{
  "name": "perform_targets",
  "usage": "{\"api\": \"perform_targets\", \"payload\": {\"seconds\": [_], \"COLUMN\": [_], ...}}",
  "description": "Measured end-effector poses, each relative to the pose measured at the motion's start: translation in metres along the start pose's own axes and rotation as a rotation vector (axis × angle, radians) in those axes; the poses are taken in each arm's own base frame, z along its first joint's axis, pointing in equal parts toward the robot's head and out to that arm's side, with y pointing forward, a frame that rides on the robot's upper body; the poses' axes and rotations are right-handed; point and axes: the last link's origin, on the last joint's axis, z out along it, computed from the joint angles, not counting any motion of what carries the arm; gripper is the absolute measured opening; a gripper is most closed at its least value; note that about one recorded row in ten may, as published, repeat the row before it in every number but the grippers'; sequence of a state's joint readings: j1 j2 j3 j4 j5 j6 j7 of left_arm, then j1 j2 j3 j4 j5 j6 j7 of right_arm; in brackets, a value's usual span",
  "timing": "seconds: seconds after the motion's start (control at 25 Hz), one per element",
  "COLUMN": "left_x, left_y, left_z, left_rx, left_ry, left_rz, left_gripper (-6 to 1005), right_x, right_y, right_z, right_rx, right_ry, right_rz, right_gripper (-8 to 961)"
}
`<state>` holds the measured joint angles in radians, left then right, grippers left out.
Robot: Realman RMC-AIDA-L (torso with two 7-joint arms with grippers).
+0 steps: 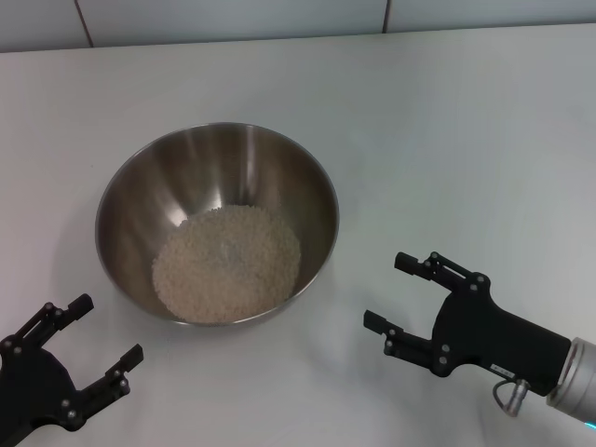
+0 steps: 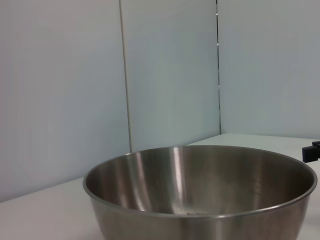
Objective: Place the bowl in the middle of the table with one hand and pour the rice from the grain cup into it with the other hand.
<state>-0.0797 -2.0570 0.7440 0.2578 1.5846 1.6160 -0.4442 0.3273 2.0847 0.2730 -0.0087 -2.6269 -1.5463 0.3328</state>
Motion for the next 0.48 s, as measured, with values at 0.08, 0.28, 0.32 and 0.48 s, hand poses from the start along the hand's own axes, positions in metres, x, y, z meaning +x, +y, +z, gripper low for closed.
{"api": "perform_targets", "payload": {"seconds": [0.08, 0.28, 0.32, 0.48], "left_x": [0.0001, 0.0002, 0.0002, 0.0001], "left_y": [-0.0001, -0.0001, -0.0001, -0.0002], "left_z": [0.0003, 0.0003, 0.0003, -0.0003], "left_rx": [0.0, -0.001, -0.001, 0.0], "left_ry": [0.001, 0.001, 0.001, 0.0], "left_rz": [0.0, 0.0, 0.0, 0.0], "left_gripper": [830, 830, 830, 830], "right_x": [0.0001, 0.0, 0.0, 0.0029], "right_y": [-0.0002, 0.0034, 0.0034, 0.0035], "right_z": [0.0003, 0.0021, 0.0021, 0.006], "right_rx": [0.0, 0.004, 0.004, 0.008], "right_ry": [0.002, -0.009, -0.009, 0.011], "right_rz": [-0.005, -0.05, -0.05, -0.05], "right_gripper": [783, 782, 782, 783]}}
